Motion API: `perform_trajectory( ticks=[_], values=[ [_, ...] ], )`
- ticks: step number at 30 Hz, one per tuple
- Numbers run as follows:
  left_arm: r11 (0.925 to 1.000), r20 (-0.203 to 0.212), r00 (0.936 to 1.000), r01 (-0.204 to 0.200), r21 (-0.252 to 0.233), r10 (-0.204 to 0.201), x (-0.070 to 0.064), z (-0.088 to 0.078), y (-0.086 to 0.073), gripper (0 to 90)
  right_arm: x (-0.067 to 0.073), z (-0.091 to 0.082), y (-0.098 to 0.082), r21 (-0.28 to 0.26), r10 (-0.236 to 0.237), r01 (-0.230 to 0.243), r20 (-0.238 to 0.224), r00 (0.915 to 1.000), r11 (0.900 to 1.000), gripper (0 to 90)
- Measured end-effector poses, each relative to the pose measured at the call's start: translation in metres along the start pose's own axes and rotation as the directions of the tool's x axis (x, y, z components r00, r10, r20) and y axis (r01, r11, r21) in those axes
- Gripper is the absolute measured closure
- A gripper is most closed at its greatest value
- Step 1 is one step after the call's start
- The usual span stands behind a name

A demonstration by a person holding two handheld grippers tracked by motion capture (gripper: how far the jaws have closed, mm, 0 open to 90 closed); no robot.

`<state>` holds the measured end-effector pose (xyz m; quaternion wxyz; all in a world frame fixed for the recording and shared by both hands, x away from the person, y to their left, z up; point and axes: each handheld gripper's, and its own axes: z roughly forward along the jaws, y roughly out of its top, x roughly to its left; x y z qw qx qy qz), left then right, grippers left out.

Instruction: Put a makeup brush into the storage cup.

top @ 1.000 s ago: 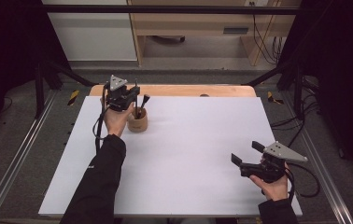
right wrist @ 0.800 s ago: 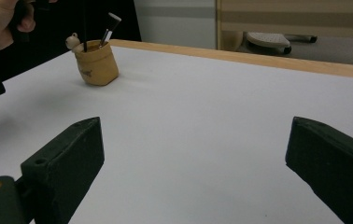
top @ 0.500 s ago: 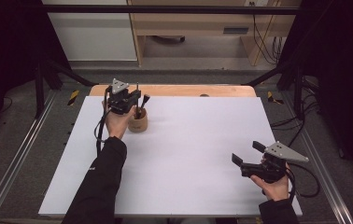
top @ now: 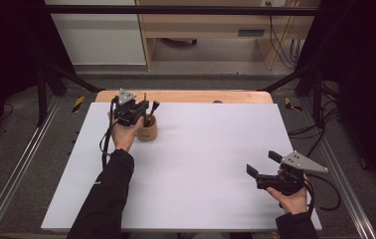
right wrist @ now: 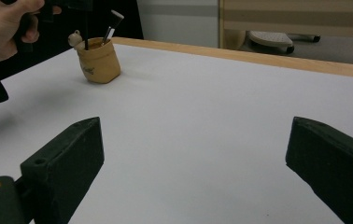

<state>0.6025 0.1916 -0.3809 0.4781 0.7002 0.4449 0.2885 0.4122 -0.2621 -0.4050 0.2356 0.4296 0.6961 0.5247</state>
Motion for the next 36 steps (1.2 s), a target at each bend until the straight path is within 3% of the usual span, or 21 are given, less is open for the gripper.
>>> perform_trajectory(
  ticks=[28, 36],
  values=[
    [0.9985, -0.001, 0.9998, -0.02, 0.051, 0.02, -0.002, 0.002, -0.021, 84.2, 0.002, 0.001, 0.001, -0.002, -0.012, 0.012, 0.001, 0.9999, 1.0, 4.9],
    [0.9983, 0.008, 0.9997, -0.024, 0.054, 0.023, -0.002, -0.006, -0.022, 77.5, 0.004, 0.001, 0.001, 0.002, -0.008, 0.008, 0.0, 1.0, 1.0, 4.9]
  ],
)
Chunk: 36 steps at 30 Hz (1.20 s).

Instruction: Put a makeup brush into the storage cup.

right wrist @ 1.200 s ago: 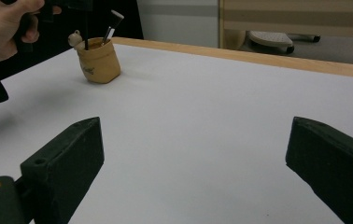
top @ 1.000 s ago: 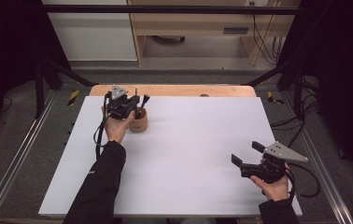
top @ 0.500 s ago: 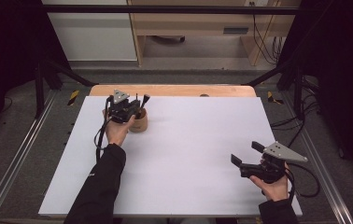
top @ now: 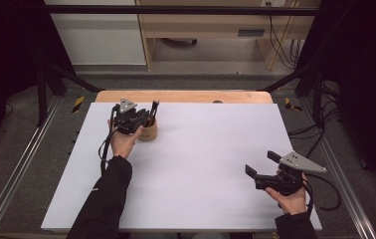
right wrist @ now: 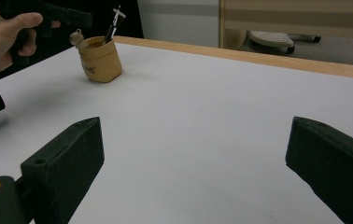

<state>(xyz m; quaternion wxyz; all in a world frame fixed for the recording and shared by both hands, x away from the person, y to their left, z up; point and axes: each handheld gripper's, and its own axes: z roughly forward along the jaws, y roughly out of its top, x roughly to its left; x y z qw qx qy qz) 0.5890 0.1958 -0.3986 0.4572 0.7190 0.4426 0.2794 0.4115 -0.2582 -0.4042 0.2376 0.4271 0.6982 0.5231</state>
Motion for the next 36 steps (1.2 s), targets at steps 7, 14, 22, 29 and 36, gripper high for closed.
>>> perform_trajectory(
  ticks=[7, 14, 22, 29, 36],
  values=[
    [0.9993, 0.036, 0.9993, 0.008, -0.036, -0.007, -0.001, -0.02, 0.003, 64.6, 0.001, 0.0, 0.001, -0.001, -0.005, 0.005, -0.003, 1.0, 1.0, 4.9],
    [0.9981, 0.078, 0.9969, 0.012, -0.06, -0.008, -0.002, -0.043, 0.006, 48.0, 0.002, 0.001, 0.001, -0.001, -0.003, 0.003, -0.004, 1.0, 1.0, 4.8],
    [0.9967, 0.112, 0.9936, -0.005, -0.082, 0.015, -0.008, -0.066, 0.001, 34.3, 0.002, 0.0, 0.001, -0.003, -0.006, 0.006, -0.003, 1.0, 1.0, 4.7],
    [0.9958, 0.135, 0.9907, -0.006, -0.091, 0.018, -0.012, -0.085, -0.009, 24.8, 0.002, 0.0, 0.001, -0.002, -0.007, 0.007, -0.003, 1.0, 1.0, 4.6],
    [0.9953, 0.152, 0.9878, -0.018, -0.095, 0.033, -0.015, -0.103, -0.02, 21.1, 0.002, 0.0, 0.001, -0.002, -0.008, 0.008, -0.003, 1.0, 1.0, 4.6]
  ],
)
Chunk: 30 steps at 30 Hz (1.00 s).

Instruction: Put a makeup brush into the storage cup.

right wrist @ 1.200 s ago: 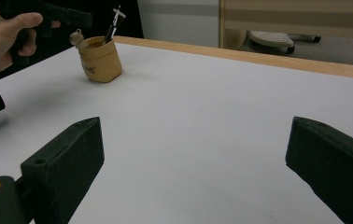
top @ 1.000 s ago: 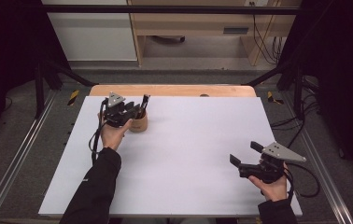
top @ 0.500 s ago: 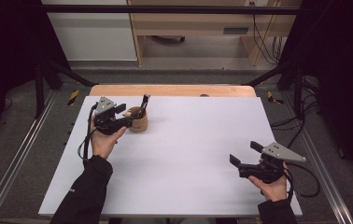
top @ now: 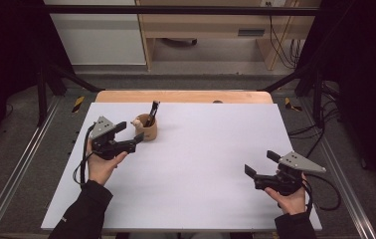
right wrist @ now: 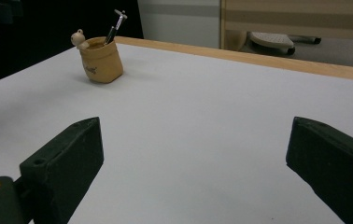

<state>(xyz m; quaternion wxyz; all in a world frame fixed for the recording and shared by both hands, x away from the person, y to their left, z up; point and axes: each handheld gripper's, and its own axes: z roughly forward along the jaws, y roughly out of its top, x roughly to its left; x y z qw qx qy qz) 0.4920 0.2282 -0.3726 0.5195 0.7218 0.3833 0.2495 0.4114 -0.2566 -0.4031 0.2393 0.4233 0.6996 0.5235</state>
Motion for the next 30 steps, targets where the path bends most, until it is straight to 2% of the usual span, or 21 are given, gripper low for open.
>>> perform_trajectory(
  ticks=[7, 12, 24, 26, 30],
  values=[
    [0.9999, 0.011, 0.9998, -0.017, -0.001, 0.017, -0.007, -0.016, -0.009, 15.9, 0.0, 0.0, 0.0, 0.001, 0.001, -0.001, -0.001, 1.0, 1.0, 4.6],
    [0.9999, 0.009, 0.9999, -0.014, -0.009, 0.014, -0.009, -0.027, -0.017, 14.1, 0.001, 0.0, 0.0, 0.002, 0.001, -0.001, -0.001, 1.0, 1.0, 4.6],
    [0.9999, 0.016, 0.9998, 0.011, -0.004, -0.011, -0.005, -0.054, -0.041, 10.8, 0.0, -0.001, 0.0, 0.0, -0.003, 0.003, 0.003, 1.0, 1.0, 4.4],
    [1.0, 0.009, 1.0, 0.002, 0.005, -0.002, -0.004, -0.058, -0.044, 10.4, 0.0, -0.001, 0.0, 0.002, 0.0, 0.0, 0.002, 1.0, 1.0, 4.4],
    [0.9999, 0.01, 0.9999, 0.012, 0.002, -0.012, -0.002, -0.064, -0.047, 10.3, 0.001, 0.0, 0.0, 0.005, 0.0, 0.0, 0.002, 1.0, 1.0, 4.4]
  ],
)
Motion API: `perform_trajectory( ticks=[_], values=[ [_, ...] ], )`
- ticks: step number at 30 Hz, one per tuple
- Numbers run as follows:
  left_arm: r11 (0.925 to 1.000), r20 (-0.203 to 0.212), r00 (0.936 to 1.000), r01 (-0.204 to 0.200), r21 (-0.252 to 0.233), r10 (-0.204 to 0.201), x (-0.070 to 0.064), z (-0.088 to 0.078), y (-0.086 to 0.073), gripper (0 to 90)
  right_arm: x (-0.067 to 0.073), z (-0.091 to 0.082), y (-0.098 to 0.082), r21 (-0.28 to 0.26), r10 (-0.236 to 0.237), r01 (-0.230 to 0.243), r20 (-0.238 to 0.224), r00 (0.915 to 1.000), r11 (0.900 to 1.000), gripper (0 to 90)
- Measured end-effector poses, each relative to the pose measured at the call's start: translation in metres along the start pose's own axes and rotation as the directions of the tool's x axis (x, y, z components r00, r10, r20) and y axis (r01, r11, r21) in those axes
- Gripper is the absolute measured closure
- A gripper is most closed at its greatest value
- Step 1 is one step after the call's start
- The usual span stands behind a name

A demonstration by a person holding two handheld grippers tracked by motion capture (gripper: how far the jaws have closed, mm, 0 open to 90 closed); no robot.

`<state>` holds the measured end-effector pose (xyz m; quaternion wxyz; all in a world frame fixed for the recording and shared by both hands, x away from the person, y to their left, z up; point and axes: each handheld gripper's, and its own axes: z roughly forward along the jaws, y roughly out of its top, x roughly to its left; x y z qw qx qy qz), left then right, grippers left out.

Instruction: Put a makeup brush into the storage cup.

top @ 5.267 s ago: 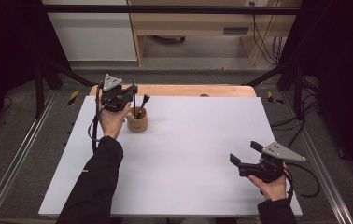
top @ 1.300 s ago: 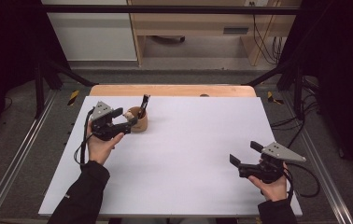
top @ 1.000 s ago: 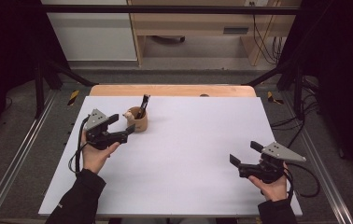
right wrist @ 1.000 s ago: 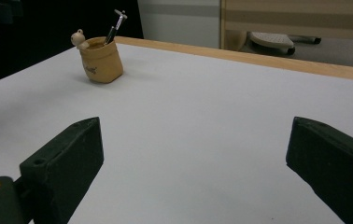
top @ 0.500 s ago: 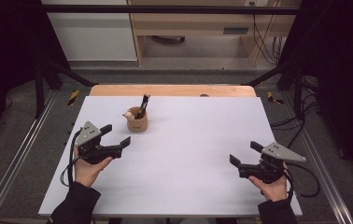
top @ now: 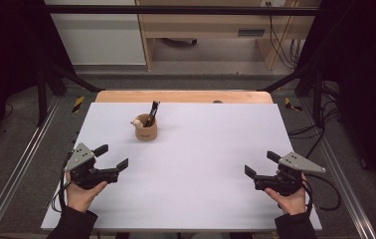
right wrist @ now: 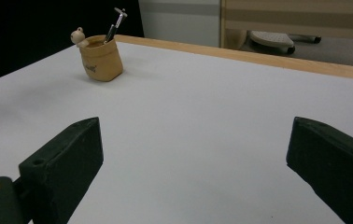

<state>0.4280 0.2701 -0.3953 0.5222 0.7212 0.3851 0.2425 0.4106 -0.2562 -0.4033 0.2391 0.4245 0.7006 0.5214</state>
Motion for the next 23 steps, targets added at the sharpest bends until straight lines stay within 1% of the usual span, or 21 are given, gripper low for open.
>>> perform_trajectory(
  ticks=[3, 5, 7, 9, 10, 11, 13, 18, 23],
  values=[
    [1.0, 0.004, 1.0, 0.0, 0.005, 0.0, 0.002, -0.004, -0.003, 10.0, 0.0, 0.0, 0.0, 0.0, 0.0, 0.0, 0.002, 1.0, 1.0, 4.3],
    [0.9999, 0.008, 0.9999, 0.01, 0.005, -0.01, 0.004, -0.005, -0.006, 8.7, -0.001, 0.0, -0.001, 0.001, 0.0, 0.0, 0.001, 1.0, 1.0, 4.2],
    [0.9998, 0.007, 0.9999, 0.01, 0.017, -0.01, 0.005, -0.007, -0.009, 8.5, -0.001, -0.001, -0.001, 0.003, 0.001, -0.001, 0.002, 1.0, 1.0, 4.2],
    [0.9997, 0.006, 1.0, 0.005, 0.024, -0.005, 0.007, -0.008, -0.012, 7.5, -0.001, -0.001, -0.001, 0.003, 0.001, -0.001, 0.004, 1.0, 1.0, 4.2],
    [0.9995, 0.002, 1.0, -0.003, 0.03, 0.003, 0.007, -0.009, -0.013, 7.4, -0.001, -0.001, -0.001, 0.002, 0.001, -0.001, 0.003, 1.0, 1.0, 4.2],
    [0.9996, -0.006, 1.0, -0.005, 0.027, 0.005, 0.007, -0.01, -0.014, 7.4, -0.001, -0.001, -0.001, 0.002, 0.001, -0.001, 0.004, 1.0, 1.0, 4.2],
    [0.9993, -0.01, 0.9999, -0.008, 0.037, 0.009, 0.01, -0.011, -0.016, 7.0, -0.001, -0.001, -0.001, 0.001, -0.001, 0.001, 0.004, 1.0, 1.0, 4.2],
    [0.9996, -0.02, 0.9998, 0.007, 0.028, -0.007, 0.014, -0.015, -0.018, 6.8, -0.001, -0.001, -0.002, 0.005, -0.002, 0.002, 0.006, 1.0, 1.0, 4.2],
    [0.9998, -0.022, 0.9997, 0.011, 0.015, -0.011, 0.015, -0.016, -0.021, 6.8, -0.002, -0.003, -0.001, 0.003, -0.002, 0.002, 0.008, 1.0, 1.0, 4.2]
  ],
)
